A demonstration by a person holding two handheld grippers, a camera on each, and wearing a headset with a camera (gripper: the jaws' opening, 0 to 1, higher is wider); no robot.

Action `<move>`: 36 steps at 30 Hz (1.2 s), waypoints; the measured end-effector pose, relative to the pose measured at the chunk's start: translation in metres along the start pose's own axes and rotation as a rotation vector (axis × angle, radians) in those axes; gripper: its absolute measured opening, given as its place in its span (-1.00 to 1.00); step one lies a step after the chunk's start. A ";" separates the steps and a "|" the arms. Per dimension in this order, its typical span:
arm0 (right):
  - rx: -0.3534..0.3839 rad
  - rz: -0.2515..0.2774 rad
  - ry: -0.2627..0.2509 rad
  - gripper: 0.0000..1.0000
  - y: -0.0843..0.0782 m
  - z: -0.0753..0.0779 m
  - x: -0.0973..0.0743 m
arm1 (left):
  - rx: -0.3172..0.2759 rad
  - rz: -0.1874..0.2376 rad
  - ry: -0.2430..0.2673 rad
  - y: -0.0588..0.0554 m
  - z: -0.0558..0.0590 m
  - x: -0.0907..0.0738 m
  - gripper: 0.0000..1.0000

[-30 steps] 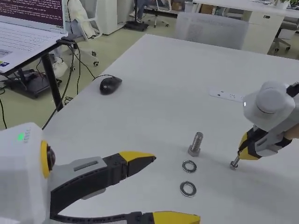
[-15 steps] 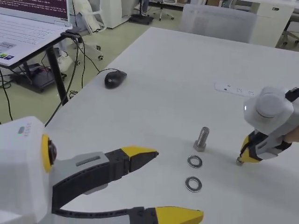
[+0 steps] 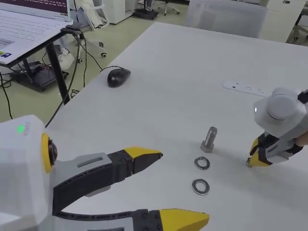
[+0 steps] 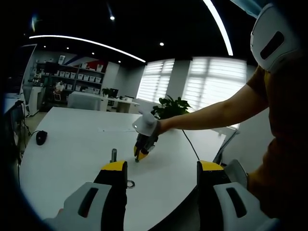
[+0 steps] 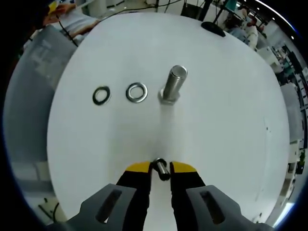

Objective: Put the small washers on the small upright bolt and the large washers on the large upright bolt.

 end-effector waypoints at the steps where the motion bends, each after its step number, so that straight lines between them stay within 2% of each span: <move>1: 0.001 0.001 -0.002 -0.69 0.000 0.000 -0.001 | 0.001 -0.001 -0.001 0.000 0.000 0.000 0.15; 10: 0.015 0.013 -0.017 -0.68 -0.003 -0.005 -0.013 | 0.012 -0.008 -0.016 0.000 0.002 0.002 0.15; 24: 0.041 0.015 -0.059 -0.68 -0.017 -0.015 -0.038 | 0.041 0.000 -0.040 0.005 0.014 0.000 0.15; 30: 0.031 0.023 -0.052 -0.68 -0.013 -0.030 -0.042 | 0.054 0.006 -0.047 0.008 0.019 -0.001 0.15; 36: 0.013 0.053 -0.026 -0.68 0.002 -0.046 -0.040 | 0.064 0.012 -0.048 0.010 0.025 -0.003 0.15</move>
Point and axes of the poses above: the centre of the closed fingertips' face, and the gripper's own axes: x roughly forward along the fingers, z roughly to its right, y roughly out of its top, the point moved 2 cm from there along -x, roughly backward along the fingers, and after that the axes turned 4 degrees about x, right-handed, at the moved point
